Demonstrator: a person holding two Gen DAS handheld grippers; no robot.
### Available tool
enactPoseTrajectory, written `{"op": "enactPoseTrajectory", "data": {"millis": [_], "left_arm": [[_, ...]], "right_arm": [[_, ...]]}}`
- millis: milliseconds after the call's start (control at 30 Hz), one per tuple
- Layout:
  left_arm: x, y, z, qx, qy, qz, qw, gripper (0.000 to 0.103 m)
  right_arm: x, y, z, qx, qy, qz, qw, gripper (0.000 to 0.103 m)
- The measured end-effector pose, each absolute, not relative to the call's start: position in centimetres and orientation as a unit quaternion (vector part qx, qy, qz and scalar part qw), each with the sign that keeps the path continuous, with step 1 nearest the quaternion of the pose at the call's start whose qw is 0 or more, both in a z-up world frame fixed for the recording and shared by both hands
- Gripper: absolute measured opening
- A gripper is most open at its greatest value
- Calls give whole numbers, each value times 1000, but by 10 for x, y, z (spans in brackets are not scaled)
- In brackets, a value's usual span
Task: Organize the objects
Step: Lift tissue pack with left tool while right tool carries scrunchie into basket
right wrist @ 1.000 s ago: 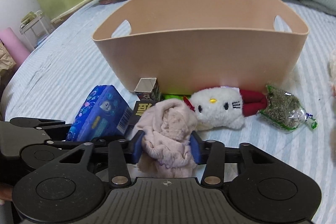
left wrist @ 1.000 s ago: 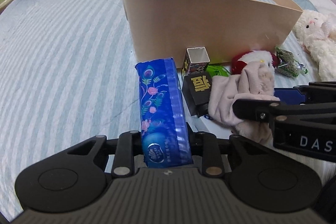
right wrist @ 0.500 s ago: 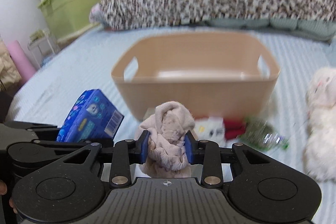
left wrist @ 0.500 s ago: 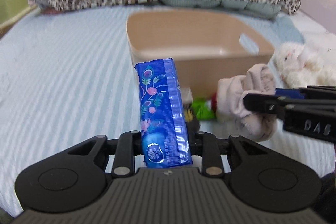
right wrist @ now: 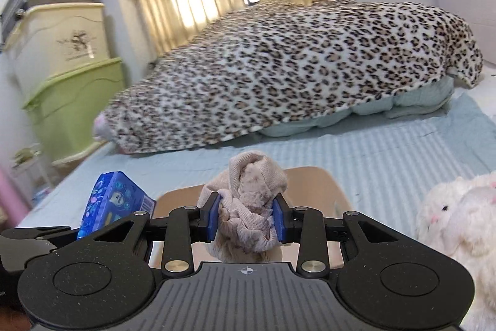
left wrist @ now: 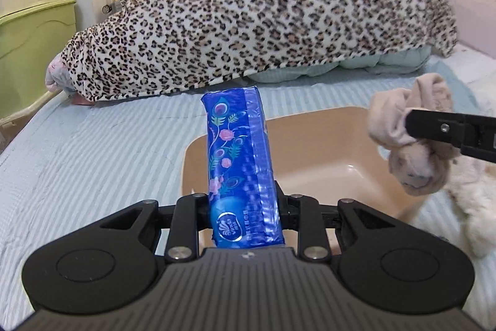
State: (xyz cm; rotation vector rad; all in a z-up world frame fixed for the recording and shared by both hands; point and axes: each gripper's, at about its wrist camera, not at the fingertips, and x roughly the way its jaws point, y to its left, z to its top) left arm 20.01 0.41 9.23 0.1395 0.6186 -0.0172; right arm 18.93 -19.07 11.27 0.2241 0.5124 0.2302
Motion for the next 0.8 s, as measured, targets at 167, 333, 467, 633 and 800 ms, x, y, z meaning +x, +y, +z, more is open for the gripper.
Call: {"op": "enactPoseTrajectory", "data": {"millis": [167,333,467,633,800], "left_arm": [[238,-1,58,58,343,-3,937,30],[251,-3,27,64,370,2,927,30],[254,-1,20,63,386,3,920,33],[239,2,35,59,373,21,926,78],[218,5,57,53,362,30,930,85]], "right_arm": [[219,-195,86,109,283,91,949,33],[230,-184,55,81,308,71,945,34],[235,-178,43,65,327,65,941,38],[222,-185,49,73,328,75,939,68],[196,-198,69,34,317,73,945,96]]}}
